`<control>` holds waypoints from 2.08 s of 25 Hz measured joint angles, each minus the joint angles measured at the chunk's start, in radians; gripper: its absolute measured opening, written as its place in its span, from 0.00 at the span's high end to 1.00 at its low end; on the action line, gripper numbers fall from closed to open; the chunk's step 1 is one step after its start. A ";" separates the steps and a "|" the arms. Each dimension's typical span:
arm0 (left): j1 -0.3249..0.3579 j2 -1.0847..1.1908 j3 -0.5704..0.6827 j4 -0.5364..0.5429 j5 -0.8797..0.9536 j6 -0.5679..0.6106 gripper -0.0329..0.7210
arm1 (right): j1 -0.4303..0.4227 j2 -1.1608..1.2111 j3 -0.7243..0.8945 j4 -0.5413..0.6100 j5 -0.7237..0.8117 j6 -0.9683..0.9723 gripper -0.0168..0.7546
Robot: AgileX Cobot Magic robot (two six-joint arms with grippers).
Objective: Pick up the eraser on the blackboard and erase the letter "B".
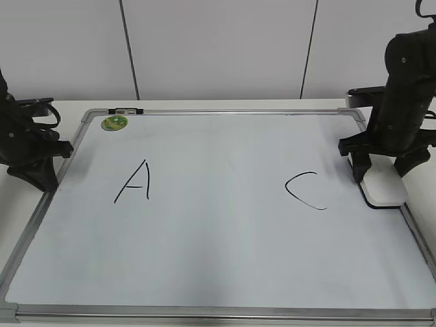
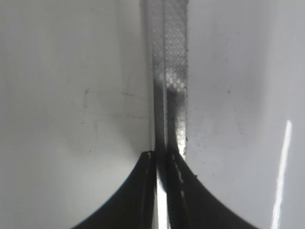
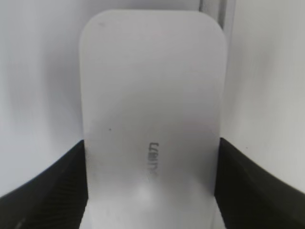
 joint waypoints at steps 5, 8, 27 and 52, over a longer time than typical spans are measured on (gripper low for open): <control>0.000 0.000 0.000 0.000 0.000 0.000 0.92 | 0.000 0.011 0.000 0.004 0.019 0.000 0.16; 0.000 0.000 0.000 0.000 0.000 0.000 0.92 | 0.000 0.011 -0.007 0.006 0.034 0.002 0.15; 0.000 -0.008 0.000 0.031 -0.014 0.004 0.47 | 0.014 0.006 -0.259 0.032 0.261 -0.083 0.17; 0.000 -0.570 -0.102 0.020 0.331 0.002 0.32 | 0.018 -0.644 -0.118 0.143 0.294 -0.147 0.21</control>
